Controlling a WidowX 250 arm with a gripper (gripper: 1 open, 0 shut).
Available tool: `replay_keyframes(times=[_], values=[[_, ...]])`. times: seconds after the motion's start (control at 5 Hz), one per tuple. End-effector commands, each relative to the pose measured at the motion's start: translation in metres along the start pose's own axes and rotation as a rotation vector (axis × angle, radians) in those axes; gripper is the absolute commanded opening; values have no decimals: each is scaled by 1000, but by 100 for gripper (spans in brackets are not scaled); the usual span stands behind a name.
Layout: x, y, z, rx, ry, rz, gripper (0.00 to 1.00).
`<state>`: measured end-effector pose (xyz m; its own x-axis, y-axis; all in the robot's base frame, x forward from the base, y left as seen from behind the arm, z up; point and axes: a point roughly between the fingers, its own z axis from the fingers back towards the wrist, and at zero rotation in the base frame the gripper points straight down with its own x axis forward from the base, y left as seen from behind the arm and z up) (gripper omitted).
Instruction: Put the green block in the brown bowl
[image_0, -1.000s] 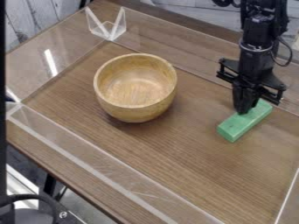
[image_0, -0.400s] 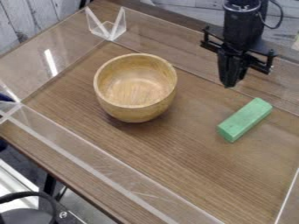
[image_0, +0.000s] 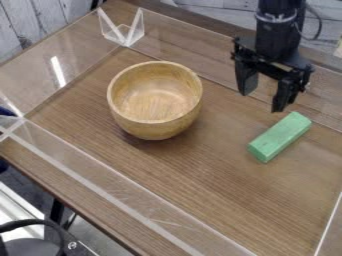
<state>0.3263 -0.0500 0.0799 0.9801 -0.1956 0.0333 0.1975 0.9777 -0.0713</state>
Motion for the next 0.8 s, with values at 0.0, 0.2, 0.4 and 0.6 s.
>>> replay_keyframes(times=[0.0, 0.2, 0.4, 0.6], values=[[17, -1, 3, -3, -57, -14, 100], [20, 1, -16, -8, -30, -16, 100], [22, 3, -31, -13, -9, -15, 100], [22, 4, -40, -16, 6, -13, 100]])
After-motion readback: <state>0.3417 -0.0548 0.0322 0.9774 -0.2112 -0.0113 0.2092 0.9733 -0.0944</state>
